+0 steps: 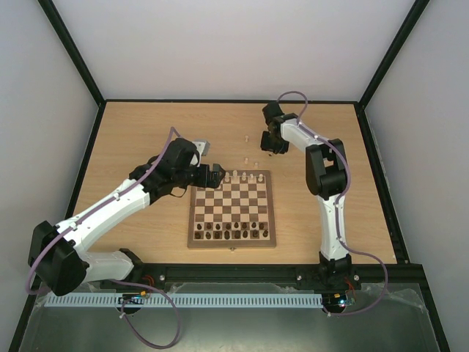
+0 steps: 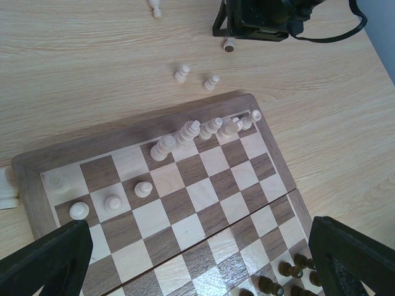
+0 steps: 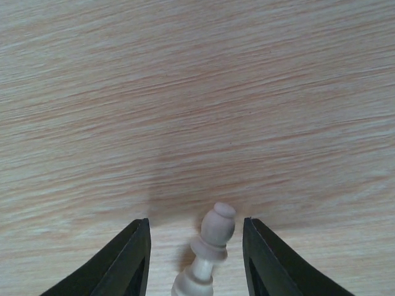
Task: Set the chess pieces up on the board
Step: Pick up the chess piece at the center of the board.
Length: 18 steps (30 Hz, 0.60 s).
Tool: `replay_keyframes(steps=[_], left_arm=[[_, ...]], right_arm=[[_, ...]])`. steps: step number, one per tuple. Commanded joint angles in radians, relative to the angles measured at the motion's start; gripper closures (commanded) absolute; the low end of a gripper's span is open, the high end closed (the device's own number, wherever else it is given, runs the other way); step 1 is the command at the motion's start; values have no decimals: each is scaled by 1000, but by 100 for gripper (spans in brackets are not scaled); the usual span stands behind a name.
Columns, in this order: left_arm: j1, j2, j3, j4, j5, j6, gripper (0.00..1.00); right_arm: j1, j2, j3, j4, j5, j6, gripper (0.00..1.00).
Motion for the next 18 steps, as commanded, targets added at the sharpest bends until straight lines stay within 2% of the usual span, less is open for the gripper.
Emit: replay_keyframes(steps=[1, 5, 10, 13, 18], left_arm=[[7, 8, -2, 6, 10, 12, 1], [7, 9, -3, 5, 8, 12, 1], [7, 9, -4, 6, 11, 10, 1], [6, 8, -6, 8, 15, 7, 1], [7, 2, -13, 16, 31, -2, 1]], right_arm=[[-2, 36, 38, -47, 27, 11, 60], [-2, 45, 41, -47, 29, 11, 66], [-2, 47, 35, -51, 32, 8, 82], [-3, 37, 25, -47, 27, 5, 88], [-2, -30, -21, -4, 1, -2, 92]])
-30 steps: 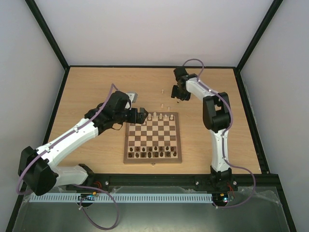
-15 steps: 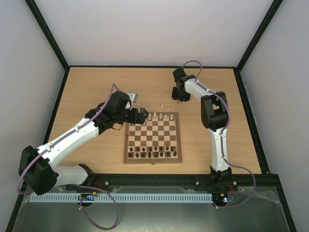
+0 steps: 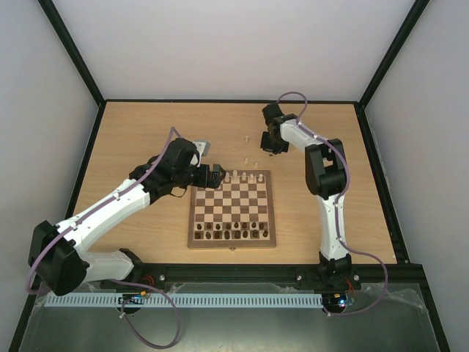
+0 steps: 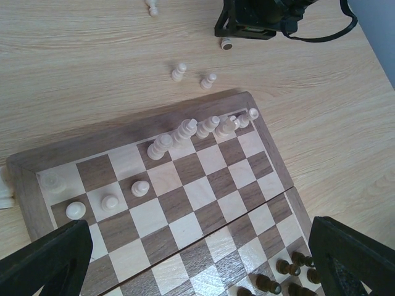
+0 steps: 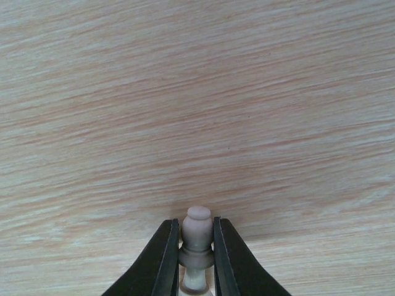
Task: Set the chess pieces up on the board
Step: Pick up the chess piece at the center of the board, then place the chess piece on the chessboard.
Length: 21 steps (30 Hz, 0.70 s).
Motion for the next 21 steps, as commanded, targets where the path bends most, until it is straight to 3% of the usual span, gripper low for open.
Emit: replay_keyframes(steps=[1, 5, 12, 17, 21], left_arm=[[5, -3, -15, 17, 22, -7, 1], [5, -14, -16, 24, 33, -18, 1], [5, -70, -64, 102, 88, -59, 1], [-2, -137, -139, 231, 108, -114, 1], [-55, -138, -153, 315, 21, -134, 1]], right_arm=[[-2, -72, -43, 8, -31, -7, 92], [-3, -206, -148, 110, -120, -12, 92], [-2, -507, -432, 376, -417, 31, 93], [5, -657, -571, 565, -628, 193, 92], [23, -704, -626, 640, -706, 377, 92]])
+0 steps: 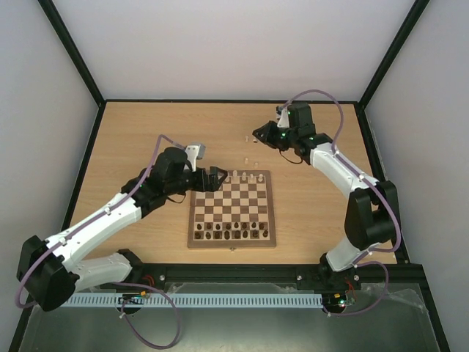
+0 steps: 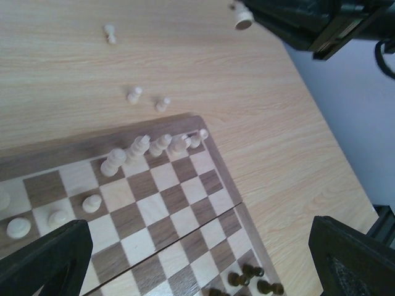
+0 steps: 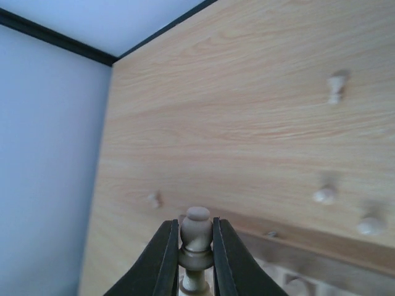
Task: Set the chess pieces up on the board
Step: Place the chess piece on the chessboard.
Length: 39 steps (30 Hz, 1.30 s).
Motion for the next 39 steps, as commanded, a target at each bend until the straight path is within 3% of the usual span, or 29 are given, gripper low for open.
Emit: replay_keyframes(steps=[1, 7, 14, 17, 21, 25, 34, 36, 39], left_arm=[[-54, 4, -2, 142, -86, -40, 1], [-145, 100, 54, 199, -281, -30, 1], [-158, 202, 82, 296, -348, -53, 3], [-160, 228, 100, 331, -366, -68, 8], [-207, 227, 70, 408, -462, 21, 18], [-211, 74, -152, 668, -359, 20, 14], [-197, -206, -222, 596, -93, -192, 6], [-166, -241, -246, 649, -15, -257, 4], [-67, -223, -310, 852, 181, -468, 3]], right_arm=[[23, -38, -61, 130, -158, 238, 92], [72, -38, -66, 171, -194, 397, 91], [90, -38, -67, 176, -239, 477, 91], [90, -52, -69, 160, -240, 480, 91], [92, -89, -74, 132, -228, 445, 91], [93, -173, -122, 128, -185, 352, 90], [104, -448, -320, 344, -123, 231, 90], [111, -515, -364, 410, -113, 232, 90], [131, -577, -411, 499, -96, 239, 90]])
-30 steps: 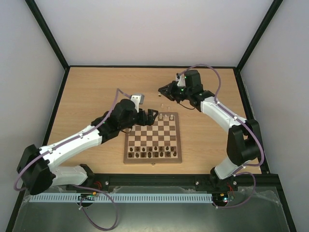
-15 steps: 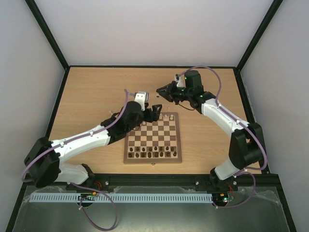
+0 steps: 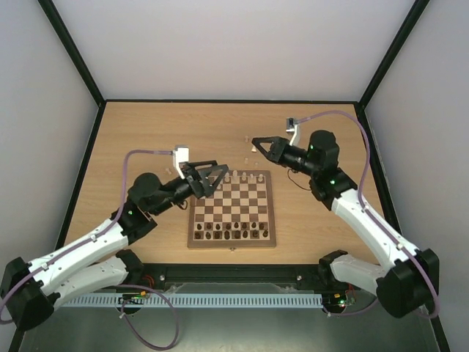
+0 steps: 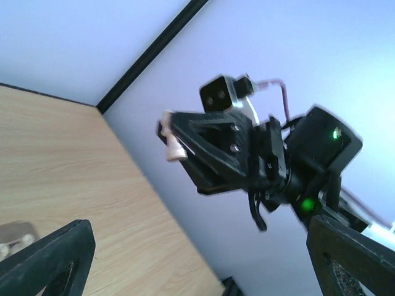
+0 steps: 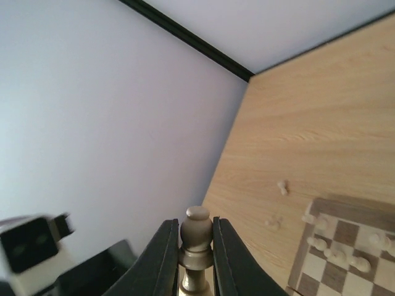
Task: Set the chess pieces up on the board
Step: Place the chess piece on the chessboard.
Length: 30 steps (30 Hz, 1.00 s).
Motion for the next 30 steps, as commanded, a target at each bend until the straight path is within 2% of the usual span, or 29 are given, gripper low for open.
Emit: replay_keyframes(steps=[1, 8, 15, 30], left_arm=[[123, 29, -87, 295, 293, -302, 3], [137, 177, -124, 716, 433, -554, 2], [93, 175, -111, 768, 406, -560, 4], [82, 122, -186, 820, 245, -557, 21]], right_arm=[[32, -90, -61, 198, 28, -22, 90], [108, -123, -98, 354, 39, 16, 90], [184, -110, -67, 355, 79, -3, 90], [344, -79, -106, 452, 211, 15, 90]])
